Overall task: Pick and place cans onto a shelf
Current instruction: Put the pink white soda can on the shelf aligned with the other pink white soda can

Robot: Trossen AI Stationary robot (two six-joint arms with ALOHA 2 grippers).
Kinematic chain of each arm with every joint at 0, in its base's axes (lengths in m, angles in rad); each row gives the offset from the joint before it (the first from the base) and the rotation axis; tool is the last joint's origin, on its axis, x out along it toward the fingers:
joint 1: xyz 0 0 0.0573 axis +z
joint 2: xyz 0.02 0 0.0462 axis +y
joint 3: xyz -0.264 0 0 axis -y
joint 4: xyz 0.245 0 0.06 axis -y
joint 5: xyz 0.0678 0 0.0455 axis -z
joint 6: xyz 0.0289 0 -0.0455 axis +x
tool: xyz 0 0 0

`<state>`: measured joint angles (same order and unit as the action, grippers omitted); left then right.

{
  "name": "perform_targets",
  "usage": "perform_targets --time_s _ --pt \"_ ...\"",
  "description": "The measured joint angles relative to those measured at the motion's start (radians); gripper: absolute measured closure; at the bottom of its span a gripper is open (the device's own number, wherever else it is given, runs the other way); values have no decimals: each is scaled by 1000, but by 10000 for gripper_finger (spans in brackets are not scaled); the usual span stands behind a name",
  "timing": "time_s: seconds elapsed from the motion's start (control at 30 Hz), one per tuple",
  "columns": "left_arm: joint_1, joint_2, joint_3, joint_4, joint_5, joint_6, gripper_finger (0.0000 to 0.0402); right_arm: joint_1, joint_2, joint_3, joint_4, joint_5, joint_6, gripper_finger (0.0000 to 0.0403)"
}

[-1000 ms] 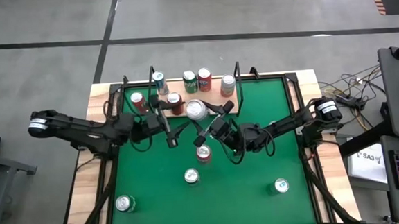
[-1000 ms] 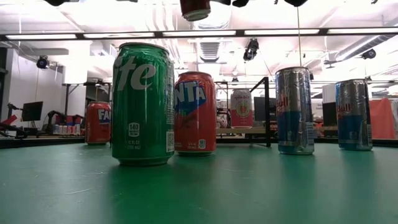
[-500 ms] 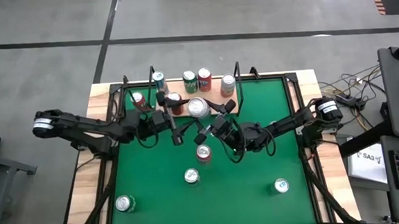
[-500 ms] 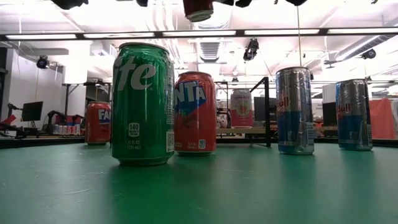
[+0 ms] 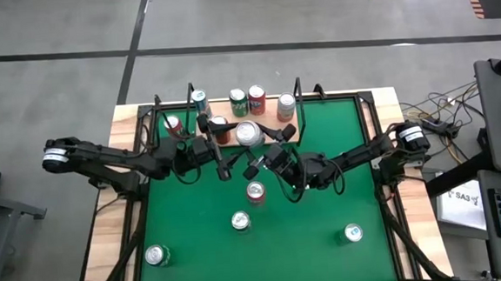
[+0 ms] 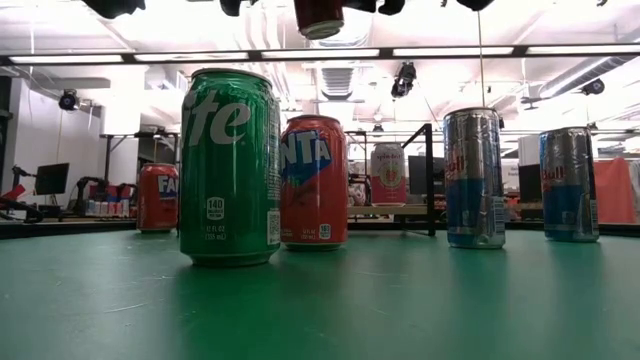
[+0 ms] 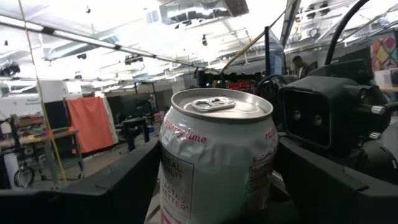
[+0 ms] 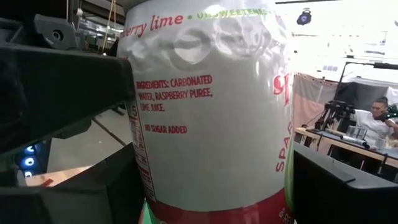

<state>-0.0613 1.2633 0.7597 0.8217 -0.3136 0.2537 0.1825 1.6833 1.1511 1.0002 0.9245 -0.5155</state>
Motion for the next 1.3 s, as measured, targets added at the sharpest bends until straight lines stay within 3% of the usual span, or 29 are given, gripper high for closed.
perform_targets --time_s 0.4,0.77,1.07,1.3 --pt "-1 1 0 4 -8 -1 67 0 2 0 -10 -23 -2 118" --pt "0 1 0 -19 -6 -1 60 0 2 -1 -26 -14 4 118" --pt "1 5 37 -72 -9 41 23 0 2 0 -24 -12 6 118" --pt "5 42 82 -106 -41 50 28 -2 2 0 -24 -12 2 118"
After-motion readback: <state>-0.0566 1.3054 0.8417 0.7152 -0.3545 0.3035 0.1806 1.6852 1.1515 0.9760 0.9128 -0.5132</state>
